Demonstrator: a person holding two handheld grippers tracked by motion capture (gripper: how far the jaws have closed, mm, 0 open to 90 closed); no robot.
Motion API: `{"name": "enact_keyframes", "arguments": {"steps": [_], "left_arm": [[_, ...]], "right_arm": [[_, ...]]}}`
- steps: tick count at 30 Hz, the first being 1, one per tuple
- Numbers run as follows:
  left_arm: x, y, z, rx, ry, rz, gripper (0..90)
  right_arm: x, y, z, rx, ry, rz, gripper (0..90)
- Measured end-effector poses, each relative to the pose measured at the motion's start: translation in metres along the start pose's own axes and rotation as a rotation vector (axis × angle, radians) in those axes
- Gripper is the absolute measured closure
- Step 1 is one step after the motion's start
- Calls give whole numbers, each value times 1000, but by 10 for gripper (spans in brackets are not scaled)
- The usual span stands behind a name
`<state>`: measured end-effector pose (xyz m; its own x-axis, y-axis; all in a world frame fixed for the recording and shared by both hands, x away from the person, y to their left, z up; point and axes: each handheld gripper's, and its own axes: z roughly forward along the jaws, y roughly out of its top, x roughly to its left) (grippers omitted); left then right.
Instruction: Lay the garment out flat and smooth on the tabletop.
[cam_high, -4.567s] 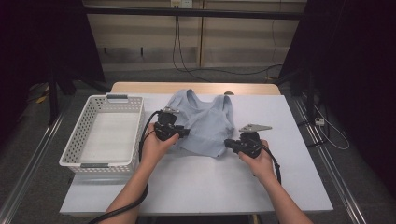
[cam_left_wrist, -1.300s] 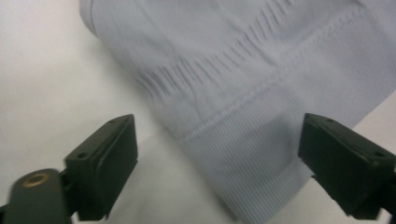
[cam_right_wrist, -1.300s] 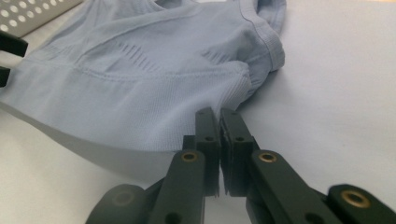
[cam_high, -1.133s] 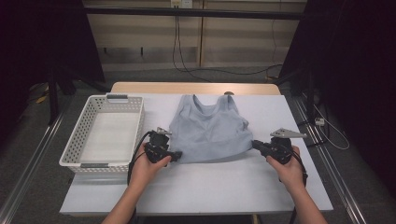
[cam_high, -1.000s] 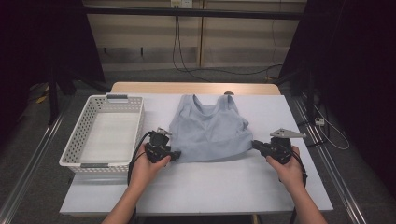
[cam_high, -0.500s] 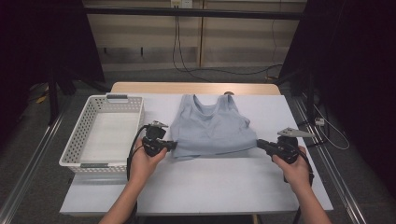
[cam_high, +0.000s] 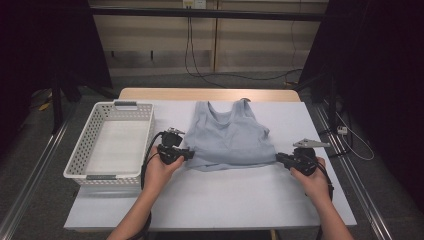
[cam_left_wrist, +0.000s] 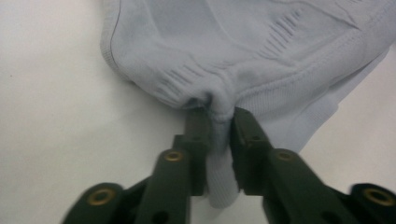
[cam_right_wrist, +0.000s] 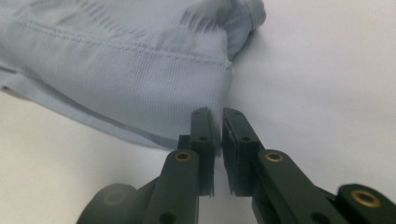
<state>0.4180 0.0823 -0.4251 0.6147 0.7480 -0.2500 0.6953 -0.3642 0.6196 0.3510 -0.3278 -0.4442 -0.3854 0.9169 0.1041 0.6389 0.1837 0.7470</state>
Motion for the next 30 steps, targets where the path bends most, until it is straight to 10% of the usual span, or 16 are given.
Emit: {"name": "enact_keyframes", "arguments": {"steps": [14,22,30], "left_arm": [[-5,2,-5,-50,25,4,335],[-3,2,-13,-74,37,-5,284],[-5,3,-14,-94,56,-5,234]], "right_arm": [[-2,-1,-6,-50,-21,12,685],[4,4,-7,-87,-22,-15,692],[2,0,15,7,-28,11,726]]}}
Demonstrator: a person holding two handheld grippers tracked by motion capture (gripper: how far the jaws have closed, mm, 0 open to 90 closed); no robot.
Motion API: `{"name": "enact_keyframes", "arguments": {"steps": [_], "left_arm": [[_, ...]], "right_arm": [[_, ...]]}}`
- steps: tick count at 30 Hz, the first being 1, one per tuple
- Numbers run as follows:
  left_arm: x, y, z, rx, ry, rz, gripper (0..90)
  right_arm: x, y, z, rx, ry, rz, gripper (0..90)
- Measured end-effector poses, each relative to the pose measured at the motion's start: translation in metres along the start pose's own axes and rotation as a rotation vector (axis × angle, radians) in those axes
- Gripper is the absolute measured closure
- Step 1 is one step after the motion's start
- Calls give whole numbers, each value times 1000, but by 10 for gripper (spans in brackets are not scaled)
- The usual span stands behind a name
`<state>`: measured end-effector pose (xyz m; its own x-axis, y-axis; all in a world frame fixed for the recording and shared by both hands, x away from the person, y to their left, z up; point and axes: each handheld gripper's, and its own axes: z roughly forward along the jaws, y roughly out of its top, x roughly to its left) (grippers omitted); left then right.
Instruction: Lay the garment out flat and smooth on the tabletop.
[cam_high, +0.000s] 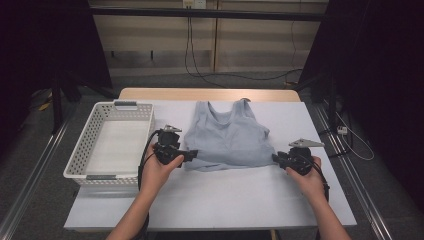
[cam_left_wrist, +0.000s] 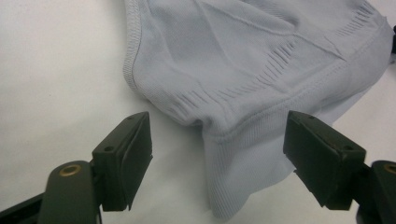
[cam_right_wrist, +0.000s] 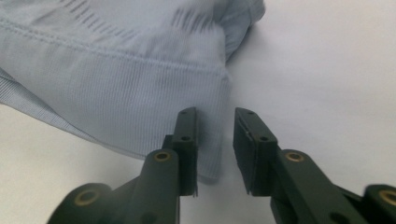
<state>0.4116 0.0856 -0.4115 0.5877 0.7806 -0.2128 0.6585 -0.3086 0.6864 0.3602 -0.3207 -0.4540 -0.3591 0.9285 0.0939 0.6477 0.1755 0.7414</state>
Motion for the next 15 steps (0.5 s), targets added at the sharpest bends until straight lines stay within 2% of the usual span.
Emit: {"name": "enact_keyframes", "arguments": {"steps": [2,3,8,9,10,15], "left_arm": [[0,0,1,5,2,3,231],[0,-1,2,5,9,2,226],[3,-1,1,2,14,-8,213],[4,-1,0,-7,11,-15,205],[4,0,-1,-6,14,-16,201],[5,-1,2,-1,19,-29,219]], "right_arm": [[-2,-1,5,19,33,9,825],[-1,1,4,24,33,12,870],[-2,2,-5,20,54,45,877],[-4,1,-10,12,62,60,878],[-8,0,-18,-11,89,100,878],[-11,-6,-26,-5,85,111,878]]}}
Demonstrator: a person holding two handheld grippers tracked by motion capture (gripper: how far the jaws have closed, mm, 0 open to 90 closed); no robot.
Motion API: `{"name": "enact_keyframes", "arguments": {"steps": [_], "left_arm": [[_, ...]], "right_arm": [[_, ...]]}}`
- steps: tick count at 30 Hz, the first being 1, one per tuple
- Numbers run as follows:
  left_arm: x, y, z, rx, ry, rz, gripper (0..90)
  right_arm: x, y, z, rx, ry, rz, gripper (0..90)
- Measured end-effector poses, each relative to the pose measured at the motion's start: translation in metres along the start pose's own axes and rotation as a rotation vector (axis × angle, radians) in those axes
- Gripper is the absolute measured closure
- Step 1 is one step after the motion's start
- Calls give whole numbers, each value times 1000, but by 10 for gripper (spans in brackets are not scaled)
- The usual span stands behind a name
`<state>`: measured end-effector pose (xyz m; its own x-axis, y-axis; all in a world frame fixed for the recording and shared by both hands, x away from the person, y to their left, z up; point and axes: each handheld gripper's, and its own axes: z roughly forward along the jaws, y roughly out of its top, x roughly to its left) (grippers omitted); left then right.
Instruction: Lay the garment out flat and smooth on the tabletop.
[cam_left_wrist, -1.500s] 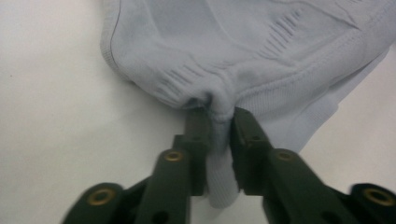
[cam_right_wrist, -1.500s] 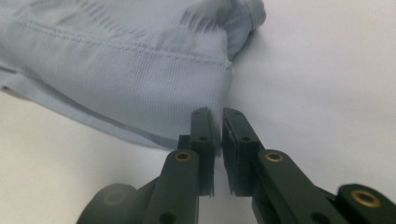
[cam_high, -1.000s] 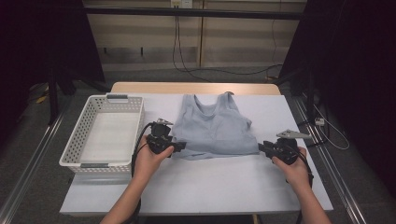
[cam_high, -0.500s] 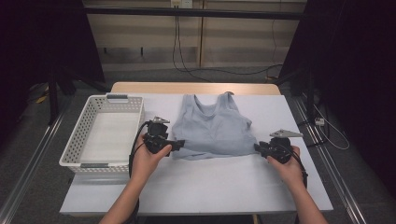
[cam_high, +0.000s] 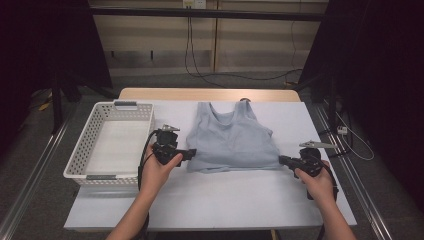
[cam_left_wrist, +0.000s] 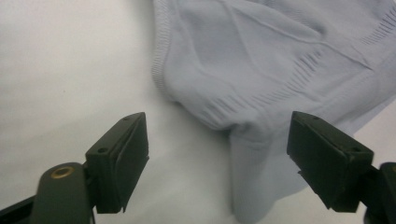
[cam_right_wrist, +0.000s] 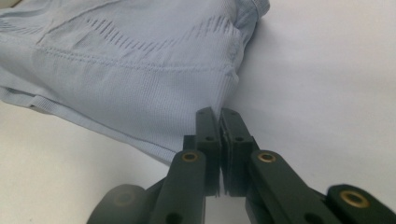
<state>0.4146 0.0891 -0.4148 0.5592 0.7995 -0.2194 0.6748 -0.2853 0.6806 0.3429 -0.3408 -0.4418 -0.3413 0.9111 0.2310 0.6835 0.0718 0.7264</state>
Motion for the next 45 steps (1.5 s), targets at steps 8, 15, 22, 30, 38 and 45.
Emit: {"name": "enact_keyframes", "arguments": {"steps": [8,15,22,30,38,45], "left_arm": [[-4,-4,13,47,-38,-24,303],[-3,-11,24,133,-88,-29,623],[-1,-13,24,174,-114,-34,746],[-3,-8,12,193,-165,-36,827],[-1,-9,7,195,-199,-54,853],[-1,-6,-2,180,-217,-57,858]], "right_arm": [[1,-6,-3,3,-3,-5,876],[2,-8,-1,5,-14,-25,871],[4,-9,5,28,-31,-54,860],[7,4,-2,-95,-18,-40,647],[5,4,25,8,-42,-6,703],[8,2,10,-13,14,-13,870]]}}
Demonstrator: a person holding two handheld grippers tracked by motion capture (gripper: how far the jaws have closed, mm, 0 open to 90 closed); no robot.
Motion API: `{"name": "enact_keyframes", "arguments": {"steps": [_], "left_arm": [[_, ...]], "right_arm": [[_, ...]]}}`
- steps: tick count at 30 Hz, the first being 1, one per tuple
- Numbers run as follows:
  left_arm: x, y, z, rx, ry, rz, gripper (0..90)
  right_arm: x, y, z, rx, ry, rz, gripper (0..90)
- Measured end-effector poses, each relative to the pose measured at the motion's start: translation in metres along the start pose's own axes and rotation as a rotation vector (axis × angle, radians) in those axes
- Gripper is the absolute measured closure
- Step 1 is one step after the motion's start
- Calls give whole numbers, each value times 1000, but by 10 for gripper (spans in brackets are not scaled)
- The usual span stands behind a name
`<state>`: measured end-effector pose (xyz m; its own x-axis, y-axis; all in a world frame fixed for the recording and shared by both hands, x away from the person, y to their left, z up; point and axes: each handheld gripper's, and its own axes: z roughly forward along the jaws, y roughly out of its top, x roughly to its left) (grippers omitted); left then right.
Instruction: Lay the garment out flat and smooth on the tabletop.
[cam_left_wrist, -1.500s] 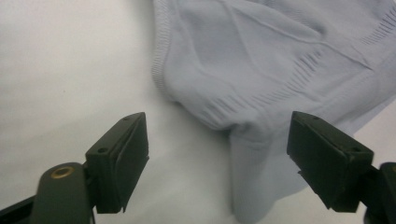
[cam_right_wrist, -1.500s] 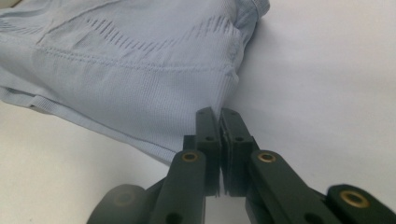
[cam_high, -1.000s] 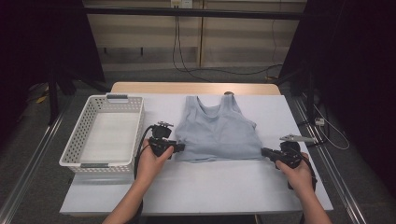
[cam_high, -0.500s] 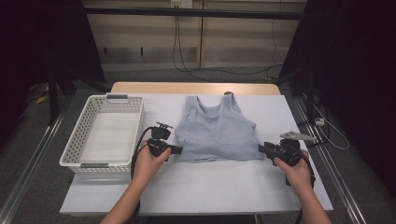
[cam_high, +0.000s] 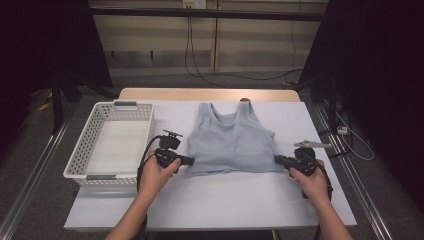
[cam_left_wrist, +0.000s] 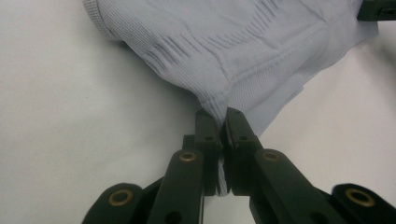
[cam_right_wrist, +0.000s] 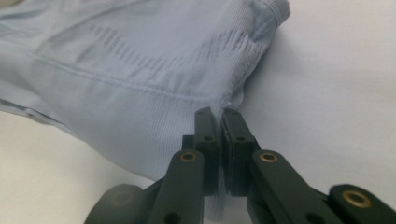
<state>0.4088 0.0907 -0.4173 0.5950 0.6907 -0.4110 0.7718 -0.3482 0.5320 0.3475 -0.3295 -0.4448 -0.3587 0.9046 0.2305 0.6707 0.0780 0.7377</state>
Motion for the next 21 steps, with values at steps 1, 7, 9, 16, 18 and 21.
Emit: {"name": "enact_keyframes", "arguments": {"steps": [1,7,9,16,18,21], "left_arm": [[0,0,-2,-1,-3,2,858],[-4,2,-11,-8,-21,20,859],[-5,1,-14,-14,-35,15,859],[-8,-4,-19,-1,-61,33,858],[-10,-7,-18,6,-59,37,858],[-10,-9,-17,11,-58,33,858]], "right_arm": [[1,0,-3,-7,7,5,871],[8,2,-16,-8,10,-22,871],[9,1,-19,-1,14,-25,871],[12,-9,-33,30,52,-21,871],[13,-14,-33,50,56,-24,871],[11,-22,-27,75,48,-30,827]]}}
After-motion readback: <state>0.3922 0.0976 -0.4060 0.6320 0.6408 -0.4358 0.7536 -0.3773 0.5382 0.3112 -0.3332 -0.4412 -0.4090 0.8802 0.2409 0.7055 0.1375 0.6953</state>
